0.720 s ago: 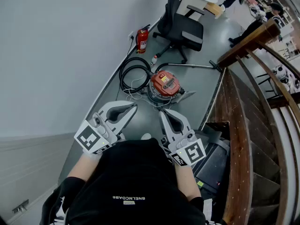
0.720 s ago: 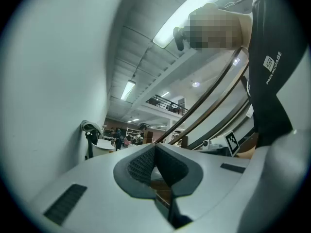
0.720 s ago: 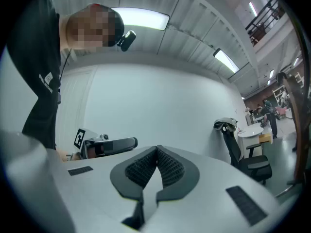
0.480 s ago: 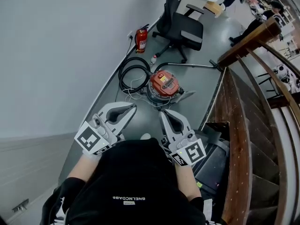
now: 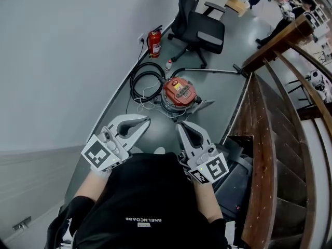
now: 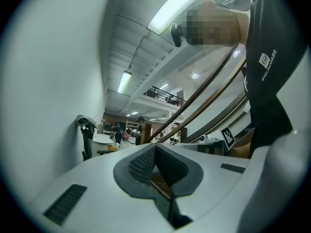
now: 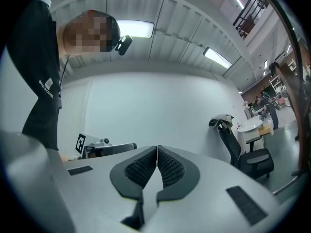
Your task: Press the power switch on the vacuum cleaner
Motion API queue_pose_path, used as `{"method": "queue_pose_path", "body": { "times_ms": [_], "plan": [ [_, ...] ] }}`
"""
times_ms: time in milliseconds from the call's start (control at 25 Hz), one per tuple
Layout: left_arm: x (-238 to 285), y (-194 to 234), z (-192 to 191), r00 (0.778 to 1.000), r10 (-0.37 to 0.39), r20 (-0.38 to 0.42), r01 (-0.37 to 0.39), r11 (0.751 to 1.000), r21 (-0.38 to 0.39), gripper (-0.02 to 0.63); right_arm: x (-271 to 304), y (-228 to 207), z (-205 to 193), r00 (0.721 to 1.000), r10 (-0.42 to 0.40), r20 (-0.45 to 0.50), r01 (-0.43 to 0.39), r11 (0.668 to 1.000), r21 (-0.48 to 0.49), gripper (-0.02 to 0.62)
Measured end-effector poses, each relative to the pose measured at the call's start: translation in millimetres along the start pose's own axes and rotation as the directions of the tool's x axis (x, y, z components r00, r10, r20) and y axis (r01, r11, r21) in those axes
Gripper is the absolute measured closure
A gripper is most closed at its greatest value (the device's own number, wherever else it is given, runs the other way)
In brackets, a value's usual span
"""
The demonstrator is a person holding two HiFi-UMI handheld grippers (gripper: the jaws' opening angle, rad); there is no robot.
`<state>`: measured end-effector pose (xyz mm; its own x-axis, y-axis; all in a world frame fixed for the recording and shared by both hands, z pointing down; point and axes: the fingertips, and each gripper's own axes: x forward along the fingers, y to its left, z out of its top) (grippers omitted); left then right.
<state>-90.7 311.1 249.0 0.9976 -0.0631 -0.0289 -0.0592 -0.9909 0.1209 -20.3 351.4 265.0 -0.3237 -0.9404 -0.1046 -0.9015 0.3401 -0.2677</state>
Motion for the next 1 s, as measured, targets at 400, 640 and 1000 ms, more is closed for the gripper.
{"method": "queue_pose_path", "body": {
  "times_ms": [400,640,1000],
  "plan": [
    [34.2,7.1,-18.7,0.998,-0.048,-0.049,0.044,0.996,-0.083,0.592,-13.7,-37.3,-7.3,1.000,0.014,-0.014,-0.014,1.000,0.020,0.569],
    [45.8,48.7,-25.8,0.998,-0.015,-0.063,0.013,0.999,-0.032,0.592,14.4,-71.2,-15.1,0.999,-0.042,-0.028,0.045,0.994,0.095,0.568],
    [64.2,166.9,-27.2,0.997,-0.030,-0.076,0.026,0.998,-0.051,0.592,106.9,-124.8,-18.8,0.993,-0.103,-0.065,0.108,0.991,0.080,0.568]
  ]
}}
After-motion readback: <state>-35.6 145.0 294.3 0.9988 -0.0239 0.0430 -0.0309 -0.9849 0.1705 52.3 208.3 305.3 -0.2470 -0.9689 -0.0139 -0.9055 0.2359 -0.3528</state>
